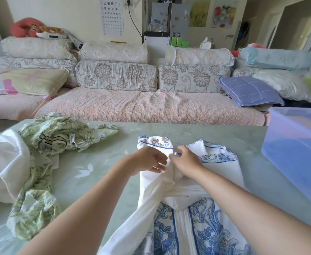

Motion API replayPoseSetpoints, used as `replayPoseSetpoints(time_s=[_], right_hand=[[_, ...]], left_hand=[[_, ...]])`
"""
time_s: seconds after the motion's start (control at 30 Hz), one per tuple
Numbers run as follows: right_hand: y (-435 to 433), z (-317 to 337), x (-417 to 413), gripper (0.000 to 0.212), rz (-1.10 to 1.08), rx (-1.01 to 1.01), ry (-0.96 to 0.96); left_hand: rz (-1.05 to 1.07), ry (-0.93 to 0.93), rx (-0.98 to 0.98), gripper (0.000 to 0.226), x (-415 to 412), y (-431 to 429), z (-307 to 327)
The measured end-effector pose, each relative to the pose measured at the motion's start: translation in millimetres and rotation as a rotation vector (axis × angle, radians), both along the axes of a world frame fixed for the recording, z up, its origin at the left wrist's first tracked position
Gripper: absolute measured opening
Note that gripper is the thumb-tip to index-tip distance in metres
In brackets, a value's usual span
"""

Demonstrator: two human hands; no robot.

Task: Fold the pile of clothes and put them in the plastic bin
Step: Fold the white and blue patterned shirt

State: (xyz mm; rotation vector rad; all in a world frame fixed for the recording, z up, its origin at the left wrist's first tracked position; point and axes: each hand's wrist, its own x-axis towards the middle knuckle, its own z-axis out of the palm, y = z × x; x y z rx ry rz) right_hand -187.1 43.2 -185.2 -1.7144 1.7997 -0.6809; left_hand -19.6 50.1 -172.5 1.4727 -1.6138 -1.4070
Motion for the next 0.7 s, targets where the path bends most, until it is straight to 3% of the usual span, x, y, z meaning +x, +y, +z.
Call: replayPoseSetpoints(time_s=[0.17, 0.23, 0.27, 0.33, 0.4, 0.47, 0.57, 0.7], right_hand=[[1, -8, 14, 0.054, 0.100, -0.105, 0.157], [-3, -5, 8, 0.059, 0.057, -0.113, 0.120], [-5, -4, 4, 0.059, 0.025, -0.105, 0.109], [-8, -8, -6, 0.053, 0.020, -0.066, 0.161], [-6, -12, -14, 0.051, 0.094, -0.031, 0.327], [-3, -14, -17, 0.067, 0.172, -0.054, 0.542], [-3, -18, -20, 0.073, 0.357, -0.137, 0.733], [-10, -28, -29, 0.058, 0.427, 0.023, 0.605]], left_hand=[[0.190, -0.631, -0.482, 0.034, 14, -14, -15], [0.128, -0.774, -0.564, 0.029, 16, -16, -22], [0.050, -0.830, -0.539, 0.039, 14, -14, -24], [-0.127, -0.887, -0.409, 0.065, 6, -8, -29], [-0.221, -0.910, -0.303, 0.074, 0, -4, -34], [-0.236, -0.936, -0.272, 0.076, -2, -1, -40], [-0.221, -0.914, -0.281, 0.072, 1, -7, -40], [-0.003, -0.738, -0.409, 0.041, 12, -27, -41]])
